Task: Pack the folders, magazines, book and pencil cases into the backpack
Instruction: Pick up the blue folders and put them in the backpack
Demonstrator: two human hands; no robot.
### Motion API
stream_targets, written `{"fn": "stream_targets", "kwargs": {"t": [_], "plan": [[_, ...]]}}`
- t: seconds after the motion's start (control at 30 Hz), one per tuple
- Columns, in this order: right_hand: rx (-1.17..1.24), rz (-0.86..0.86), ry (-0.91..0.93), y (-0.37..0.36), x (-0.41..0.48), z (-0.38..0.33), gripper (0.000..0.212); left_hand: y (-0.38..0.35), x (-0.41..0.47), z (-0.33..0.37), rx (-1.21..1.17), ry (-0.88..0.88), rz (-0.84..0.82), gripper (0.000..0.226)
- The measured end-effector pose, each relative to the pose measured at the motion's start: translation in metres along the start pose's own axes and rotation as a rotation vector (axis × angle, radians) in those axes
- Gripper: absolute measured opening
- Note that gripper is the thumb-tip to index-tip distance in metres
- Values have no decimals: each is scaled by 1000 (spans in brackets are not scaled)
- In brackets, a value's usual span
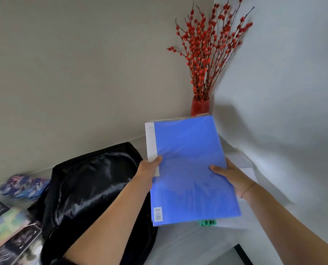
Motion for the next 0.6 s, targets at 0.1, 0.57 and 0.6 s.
{"fn": "stream_targets", "kwargs": {"t": [0.1,0.57,0.6], "plan": [[26,-60,-4,-37,-12,2,46,36,-22,6,46,9,-18,24],[-74,-323,-313,-181,-101,130,52,265,-68,-58,1225,-356,73,18],[-92,-342,-335,-183,-105,138,53,265,-66,-65,1358,-389,52,19]]}}
Point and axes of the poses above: each hand's wrist, its own x-axis towards the middle knuckle, its own y-axis out of the back of the hand, z = x × y, the point moved 10 cm from there along x, towards the middle knuckle, and after that the axes turned 2 degrees about -x, right-handed, at the moved point
